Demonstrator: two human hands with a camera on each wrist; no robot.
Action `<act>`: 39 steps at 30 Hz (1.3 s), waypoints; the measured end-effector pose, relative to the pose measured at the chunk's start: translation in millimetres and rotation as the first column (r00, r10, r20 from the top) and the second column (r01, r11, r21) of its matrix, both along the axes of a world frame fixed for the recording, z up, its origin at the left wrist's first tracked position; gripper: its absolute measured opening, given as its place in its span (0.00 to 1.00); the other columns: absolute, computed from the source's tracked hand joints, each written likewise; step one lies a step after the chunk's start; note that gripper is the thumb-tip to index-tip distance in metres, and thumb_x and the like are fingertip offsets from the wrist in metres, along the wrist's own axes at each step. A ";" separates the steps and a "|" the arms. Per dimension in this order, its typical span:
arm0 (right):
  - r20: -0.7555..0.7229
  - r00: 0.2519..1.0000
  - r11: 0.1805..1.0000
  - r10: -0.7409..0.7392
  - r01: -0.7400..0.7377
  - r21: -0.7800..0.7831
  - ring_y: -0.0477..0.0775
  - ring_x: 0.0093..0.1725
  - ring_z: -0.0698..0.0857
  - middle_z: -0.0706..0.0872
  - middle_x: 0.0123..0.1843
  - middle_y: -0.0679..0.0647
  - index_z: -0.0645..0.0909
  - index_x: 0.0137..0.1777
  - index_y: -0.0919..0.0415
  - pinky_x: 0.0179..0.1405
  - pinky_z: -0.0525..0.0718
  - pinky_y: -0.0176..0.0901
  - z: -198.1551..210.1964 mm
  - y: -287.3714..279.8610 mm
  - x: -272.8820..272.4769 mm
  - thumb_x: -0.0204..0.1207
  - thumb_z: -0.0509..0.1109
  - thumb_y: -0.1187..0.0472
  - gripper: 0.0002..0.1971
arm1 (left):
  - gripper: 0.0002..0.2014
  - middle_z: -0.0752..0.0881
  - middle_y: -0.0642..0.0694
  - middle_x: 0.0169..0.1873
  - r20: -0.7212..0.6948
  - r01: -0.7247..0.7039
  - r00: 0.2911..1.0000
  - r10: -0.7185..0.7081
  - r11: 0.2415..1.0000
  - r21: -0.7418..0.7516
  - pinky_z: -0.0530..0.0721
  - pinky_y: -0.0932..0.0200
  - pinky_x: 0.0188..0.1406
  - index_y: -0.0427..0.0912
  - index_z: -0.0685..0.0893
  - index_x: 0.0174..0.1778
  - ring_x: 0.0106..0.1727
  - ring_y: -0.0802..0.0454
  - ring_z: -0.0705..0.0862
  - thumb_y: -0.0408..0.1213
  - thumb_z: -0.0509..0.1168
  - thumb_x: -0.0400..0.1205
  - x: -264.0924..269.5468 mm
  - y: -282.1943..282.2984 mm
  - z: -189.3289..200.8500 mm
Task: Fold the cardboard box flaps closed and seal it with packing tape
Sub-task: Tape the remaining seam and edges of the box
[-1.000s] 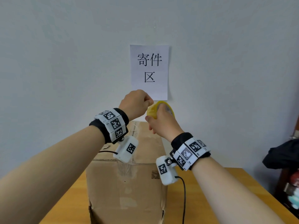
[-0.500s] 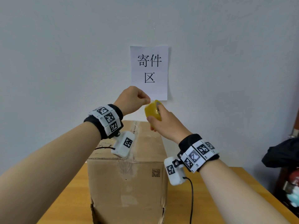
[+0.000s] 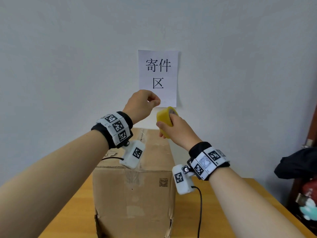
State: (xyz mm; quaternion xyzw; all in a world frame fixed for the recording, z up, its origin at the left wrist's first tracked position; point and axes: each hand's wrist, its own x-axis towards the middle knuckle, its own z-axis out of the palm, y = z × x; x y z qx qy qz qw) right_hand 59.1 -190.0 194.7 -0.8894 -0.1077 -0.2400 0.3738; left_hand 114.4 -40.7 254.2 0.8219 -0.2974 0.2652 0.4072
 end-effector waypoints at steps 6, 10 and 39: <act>-0.018 1.000 0.993 -0.006 0.003 -0.116 0.43 0.49 0.86 0.91 0.41 0.36 0.83 0.50 0.51 0.66 0.76 0.61 -5.3 0.8 0.0 0.78 0.64 0.40 0.15 | 0.05 0.86 0.54 0.44 0.060 -0.025 0.998 0.027 0.999 -0.033 0.77 0.59 0.45 0.50 0.85 0.43 0.45 0.55 0.81 0.39 0.67 0.84 -1.1 4.0 10.4; 0.032 0.995 0.986 -0.096 0.100 -0.136 0.39 0.46 0.83 0.91 0.36 0.40 0.82 0.41 0.50 0.60 0.64 0.52 4.0 6.1 -5.4 0.82 0.63 0.44 0.14 | 0.04 0.87 0.56 0.45 0.124 -0.095 0.988 0.092 0.995 0.021 0.82 0.52 0.49 0.55 0.84 0.43 0.46 0.53 0.83 0.43 0.67 0.83 -6.7 3.1 10.6; -0.067 0.981 0.940 -0.181 0.153 -0.305 0.48 0.53 0.81 0.88 0.41 0.38 0.85 0.48 0.52 0.59 0.61 0.54 -7.3 -11.6 -19.3 0.85 0.60 0.43 0.17 | 0.05 0.85 0.53 0.39 0.041 -0.075 0.996 0.081 0.987 -0.140 0.74 0.66 0.34 0.45 0.89 0.48 0.34 0.62 0.78 0.40 0.69 0.84 -39.0 56.5 35.0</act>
